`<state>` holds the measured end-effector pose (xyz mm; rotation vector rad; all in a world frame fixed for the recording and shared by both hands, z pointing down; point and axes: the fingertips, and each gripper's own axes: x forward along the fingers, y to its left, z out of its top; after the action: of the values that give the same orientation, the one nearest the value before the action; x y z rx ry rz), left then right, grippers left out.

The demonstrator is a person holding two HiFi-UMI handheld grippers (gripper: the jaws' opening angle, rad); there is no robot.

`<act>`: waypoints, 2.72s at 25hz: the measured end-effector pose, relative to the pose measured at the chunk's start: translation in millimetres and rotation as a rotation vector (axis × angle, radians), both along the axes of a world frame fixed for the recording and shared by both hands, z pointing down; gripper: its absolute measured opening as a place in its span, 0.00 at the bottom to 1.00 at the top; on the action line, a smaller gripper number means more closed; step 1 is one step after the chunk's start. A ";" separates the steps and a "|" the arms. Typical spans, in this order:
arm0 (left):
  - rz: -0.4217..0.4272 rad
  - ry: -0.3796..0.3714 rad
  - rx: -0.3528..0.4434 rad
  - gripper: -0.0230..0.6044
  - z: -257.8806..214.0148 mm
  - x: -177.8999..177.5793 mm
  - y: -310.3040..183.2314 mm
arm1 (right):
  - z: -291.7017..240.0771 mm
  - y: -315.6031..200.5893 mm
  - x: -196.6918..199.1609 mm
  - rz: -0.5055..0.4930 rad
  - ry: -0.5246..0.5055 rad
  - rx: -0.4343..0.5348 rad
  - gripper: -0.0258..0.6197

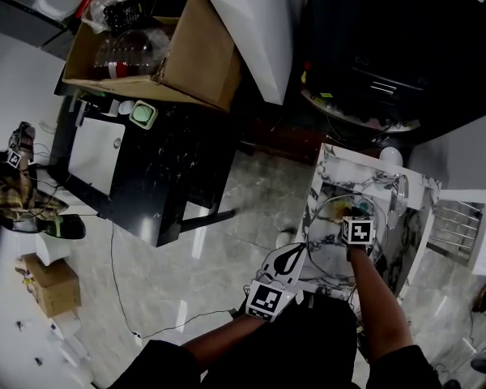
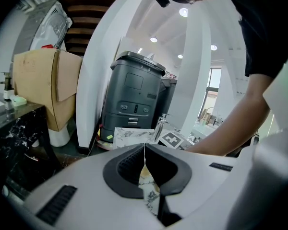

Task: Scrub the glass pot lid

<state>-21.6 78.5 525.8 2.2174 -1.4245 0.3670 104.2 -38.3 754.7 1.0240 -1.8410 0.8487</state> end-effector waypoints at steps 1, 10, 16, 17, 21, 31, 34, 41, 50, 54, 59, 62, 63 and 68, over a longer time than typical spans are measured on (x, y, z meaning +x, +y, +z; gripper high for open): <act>-0.001 -0.002 0.001 0.07 -0.4 -0.3 0.0 | 0.5 -1.1 2.8 0.004 0.002 0.004 0.14; -0.014 -0.004 -0.003 0.07 0.3 4.6 -0.7 | 1.3 -9.6 28.5 0.037 0.019 0.034 0.14; -0.004 -0.007 -0.006 0.07 1.8 12.3 -0.3 | 0.9 -11.9 41.5 0.062 0.020 0.038 0.14; -0.006 -0.007 -0.006 0.07 1.6 13.0 -0.9 | 0.7 -12.5 42.7 0.063 0.019 0.039 0.14; -0.006 -0.008 -0.003 0.07 -0.4 16.8 -2.2 | -1.5 -12.7 45.2 0.056 0.018 0.053 0.14; -0.024 -0.015 0.001 0.07 -0.4 21.0 2.7 | -5.9 -12.9 51.2 0.057 0.018 0.105 0.14; -0.030 -0.020 -0.003 0.07 0.0 21.7 5.8 | -6.8 -13.9 52.6 0.053 0.006 0.137 0.14; -0.035 -0.036 -0.009 0.07 0.2 23.6 12.3 | -6.7 -14.2 55.0 0.058 -0.003 0.163 0.14; -0.040 -0.045 -0.008 0.07 -1.8 33.8 18.3 | -9.1 -12.4 70.6 0.070 0.006 0.164 0.14; -0.031 -0.045 -0.008 0.07 -2.1 42.6 21.2 | -10.0 -9.7 83.8 0.078 0.017 0.164 0.14; -0.019 -0.039 -0.004 0.07 -2.8 52.1 24.8 | -9.2 -5.1 100.1 0.084 0.035 0.157 0.14; -0.010 -0.054 -0.006 0.07 -2.3 53.4 28.6 | -9.5 0.4 107.8 0.083 0.048 0.153 0.14; -0.011 -0.049 -0.004 0.07 -2.8 54.5 29.6 | -9.6 2.5 110.6 0.083 0.052 0.151 0.14; -0.011 -0.034 0.004 0.07 -5.0 59.3 35.1 | -10.6 14.5 124.0 0.081 0.071 0.144 0.14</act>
<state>37.7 113.6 520.8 2.2156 -1.4552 0.4001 228.2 -23.9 744.1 1.2106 -1.8321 0.7254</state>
